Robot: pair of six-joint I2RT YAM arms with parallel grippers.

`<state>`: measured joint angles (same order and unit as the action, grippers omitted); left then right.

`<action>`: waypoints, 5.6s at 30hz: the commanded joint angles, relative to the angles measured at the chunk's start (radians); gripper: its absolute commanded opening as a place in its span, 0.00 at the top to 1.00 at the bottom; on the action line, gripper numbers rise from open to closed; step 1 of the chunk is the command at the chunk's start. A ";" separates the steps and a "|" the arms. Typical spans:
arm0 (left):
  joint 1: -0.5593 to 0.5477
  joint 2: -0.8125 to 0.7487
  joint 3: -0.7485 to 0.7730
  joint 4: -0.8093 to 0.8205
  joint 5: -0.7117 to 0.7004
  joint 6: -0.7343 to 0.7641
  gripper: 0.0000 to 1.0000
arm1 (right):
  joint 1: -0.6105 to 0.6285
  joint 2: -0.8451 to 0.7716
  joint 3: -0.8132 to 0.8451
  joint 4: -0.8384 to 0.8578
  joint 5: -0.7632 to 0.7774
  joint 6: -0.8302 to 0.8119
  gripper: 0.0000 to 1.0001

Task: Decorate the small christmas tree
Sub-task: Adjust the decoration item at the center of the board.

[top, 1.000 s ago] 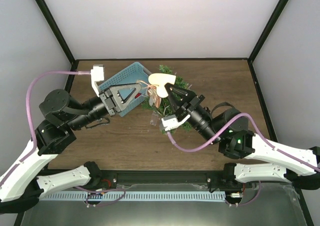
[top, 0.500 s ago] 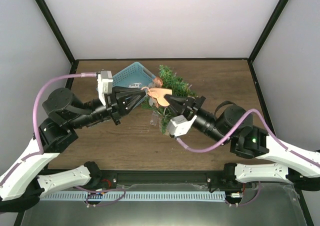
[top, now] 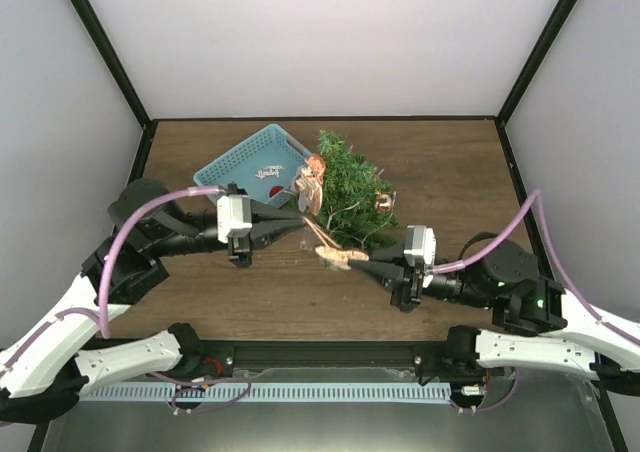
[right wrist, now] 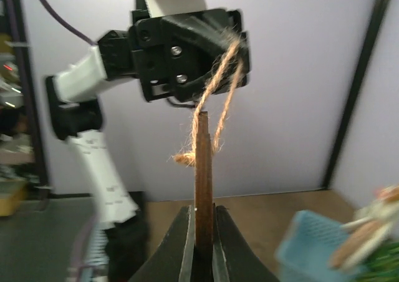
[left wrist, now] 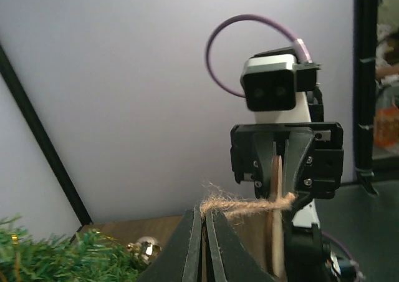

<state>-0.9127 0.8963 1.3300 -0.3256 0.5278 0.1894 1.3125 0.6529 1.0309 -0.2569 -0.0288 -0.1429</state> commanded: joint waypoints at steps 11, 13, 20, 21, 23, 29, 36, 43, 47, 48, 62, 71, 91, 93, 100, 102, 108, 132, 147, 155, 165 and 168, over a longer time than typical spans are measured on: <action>0.002 -0.053 -0.051 0.187 -0.107 -0.260 0.32 | 0.007 -0.125 -0.058 -0.030 0.000 0.103 0.99; 0.002 -0.046 -0.027 0.157 -0.174 -0.375 0.33 | 0.007 -0.107 -0.026 -0.047 0.063 0.019 0.99; 0.002 0.021 0.083 0.005 -0.230 -0.521 0.36 | 0.007 0.022 0.146 -0.178 0.058 -0.290 0.95; 0.002 0.037 0.098 -0.008 -0.216 -0.541 0.37 | 0.007 0.037 0.159 -0.229 0.004 -0.344 0.93; 0.002 0.058 0.103 -0.003 -0.164 -0.570 0.37 | 0.008 0.066 0.173 -0.279 -0.047 -0.390 0.93; 0.001 0.139 0.131 -0.068 0.003 -0.575 0.42 | 0.007 0.162 0.252 -0.356 -0.104 -0.497 0.99; 0.002 0.187 0.201 -0.271 0.014 -0.441 0.44 | 0.008 0.257 0.309 -0.414 0.007 -0.549 0.99; 0.002 0.164 0.230 -0.449 -0.063 -0.402 0.41 | 0.007 0.280 0.294 -0.422 0.084 -0.664 0.99; 0.002 0.149 0.217 -0.498 -0.091 -0.412 0.38 | 0.008 0.287 0.272 -0.391 0.134 -0.800 0.99; 0.002 0.146 0.208 -0.508 -0.097 -0.414 0.38 | 0.008 0.289 0.268 -0.381 0.142 -0.816 0.99; 0.002 0.149 0.163 -0.537 -0.210 -0.362 0.56 | 0.008 0.335 0.258 -0.309 0.190 -0.904 0.99; 0.002 0.097 0.169 -0.492 -0.270 -0.363 0.80 | 0.008 0.308 0.222 -0.314 0.201 -0.849 0.99; 0.002 0.154 0.174 -0.476 -0.228 -0.402 0.64 | 0.007 0.256 0.192 -0.313 0.188 -0.775 0.99; 0.002 0.161 0.177 -0.473 -0.229 -0.401 0.64 | 0.008 0.262 0.198 -0.316 0.191 -0.778 0.99; 0.002 0.179 0.181 -0.477 -0.217 -0.384 0.67 | 0.007 0.269 0.203 -0.325 0.200 -0.778 0.99; 0.002 0.185 0.186 -0.499 -0.225 -0.378 0.66 | 0.007 0.269 0.203 -0.326 0.203 -0.775 0.99; 0.001 0.175 0.207 -0.520 -0.221 -0.378 0.62 | 0.007 0.277 0.207 -0.326 0.208 -0.771 0.99; 0.002 0.180 0.212 -0.624 -0.270 -0.297 0.63 | 0.007 0.332 0.247 -0.326 0.220 -0.756 0.99; 0.002 0.098 0.181 -0.549 -0.267 -0.277 0.96 | 0.007 0.327 0.233 -0.329 0.225 -0.731 0.99; 0.002 0.144 0.186 -0.583 -0.286 -0.362 0.56 | 0.007 0.345 0.251 -0.330 0.222 -0.735 0.99; 0.003 0.153 0.163 -0.604 -0.333 -0.349 0.61 | 0.007 0.373 0.281 -0.335 0.221 -0.738 0.99; 0.003 0.146 0.155 -0.611 -0.336 -0.342 0.63 | 0.008 0.376 0.279 -0.332 0.220 -0.732 0.99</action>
<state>-0.9123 1.0561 1.5013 -0.9169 0.2089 -0.1604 1.3136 1.0279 1.2644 -0.5968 0.1848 -0.8925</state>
